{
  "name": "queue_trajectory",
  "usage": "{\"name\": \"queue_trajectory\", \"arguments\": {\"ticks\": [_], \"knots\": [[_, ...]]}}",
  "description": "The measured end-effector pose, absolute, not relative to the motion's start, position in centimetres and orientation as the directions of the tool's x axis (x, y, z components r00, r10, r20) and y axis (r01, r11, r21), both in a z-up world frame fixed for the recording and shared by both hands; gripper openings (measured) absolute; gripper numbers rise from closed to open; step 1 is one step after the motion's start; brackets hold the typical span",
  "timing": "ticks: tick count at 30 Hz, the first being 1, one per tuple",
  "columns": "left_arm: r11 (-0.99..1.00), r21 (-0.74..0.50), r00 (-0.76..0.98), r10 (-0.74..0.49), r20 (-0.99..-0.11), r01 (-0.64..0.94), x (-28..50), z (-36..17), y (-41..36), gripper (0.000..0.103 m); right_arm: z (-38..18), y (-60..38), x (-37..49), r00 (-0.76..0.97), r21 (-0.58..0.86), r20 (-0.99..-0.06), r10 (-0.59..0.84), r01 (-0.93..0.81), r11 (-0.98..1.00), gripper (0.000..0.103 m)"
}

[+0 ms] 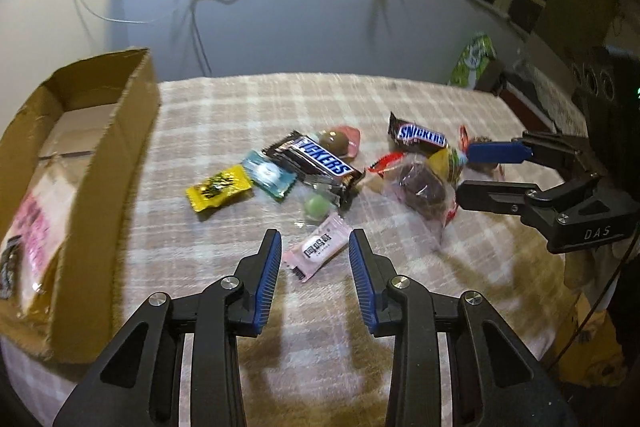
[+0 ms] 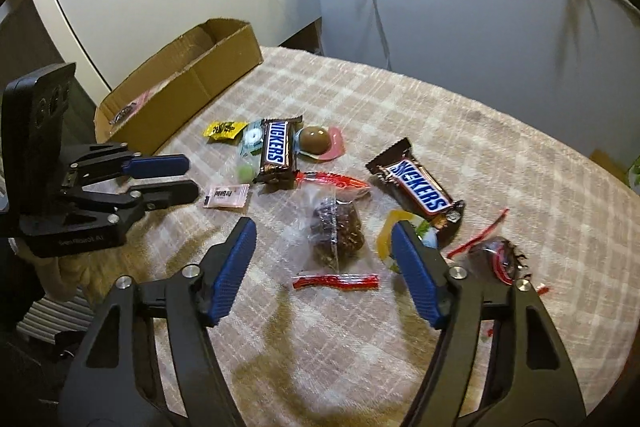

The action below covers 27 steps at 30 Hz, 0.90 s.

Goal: Organize snacks
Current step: 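Grasp the pink candy with the left gripper while the right gripper grasps the chocolate ball bag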

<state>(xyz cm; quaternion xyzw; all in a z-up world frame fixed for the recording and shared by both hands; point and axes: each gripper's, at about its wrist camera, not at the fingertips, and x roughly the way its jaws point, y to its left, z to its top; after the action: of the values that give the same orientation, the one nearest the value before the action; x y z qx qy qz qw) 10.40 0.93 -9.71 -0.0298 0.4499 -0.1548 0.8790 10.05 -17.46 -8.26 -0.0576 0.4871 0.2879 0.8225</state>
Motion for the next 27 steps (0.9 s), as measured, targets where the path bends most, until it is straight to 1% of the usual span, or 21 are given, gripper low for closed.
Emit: {"name": "queue_trajectory", "arguments": {"ticks": [11,13,15,16,17,19,23,27], "knots": [[0.940,-0.150,0.482,-0.290,-0.827,0.308,12.4,-11.7,-0.4,0.033,-9.6,-16.3,11.3,0.326,0.204,-0.844,0.426,-0.540,0.816,0.069],[0.939,-0.143,0.474,-0.285,-0.833,0.313,12.4,-12.0,-0.5,0.033,-9.9,-16.2,11.5,0.319,0.206,-0.848,0.424,-0.538,0.817,0.067],[0.937,-0.134,0.476,-0.283,-0.833,0.322,12.3,-12.1,-0.6,0.033,-10.3,-16.1,11.8,0.310,0.210,-0.852,0.422,-0.536,0.818,0.062],[0.935,-0.134,0.475,-0.285,-0.833,0.327,12.2,-12.1,-0.7,0.033,-10.5,-16.1,11.9,0.305,0.213,-0.854,0.421,-0.534,0.818,0.062],[0.934,-0.133,0.473,-0.287,-0.833,0.332,12.1,-12.1,-0.8,0.031,-10.7,-16.0,12.1,0.301,0.214,-0.856,0.420,-0.533,0.819,0.061],[0.935,-0.116,0.480,-0.276,-0.833,0.336,12.0,-12.1,-1.1,0.029,-11.1,-15.9,12.3,0.298,0.211,-0.861,0.413,-0.531,0.821,0.061],[0.936,-0.111,0.484,-0.272,-0.832,0.335,11.9,-12.2,-1.2,0.022,-12.0,-15.5,12.7,0.283,0.201,-0.874,0.395,-0.530,0.824,0.052],[0.937,-0.096,0.492,-0.261,-0.830,0.335,11.8,-12.2,-1.2,0.018,-12.5,-15.3,12.9,0.285,0.186,-0.880,0.380,-0.529,0.828,0.048]]}}
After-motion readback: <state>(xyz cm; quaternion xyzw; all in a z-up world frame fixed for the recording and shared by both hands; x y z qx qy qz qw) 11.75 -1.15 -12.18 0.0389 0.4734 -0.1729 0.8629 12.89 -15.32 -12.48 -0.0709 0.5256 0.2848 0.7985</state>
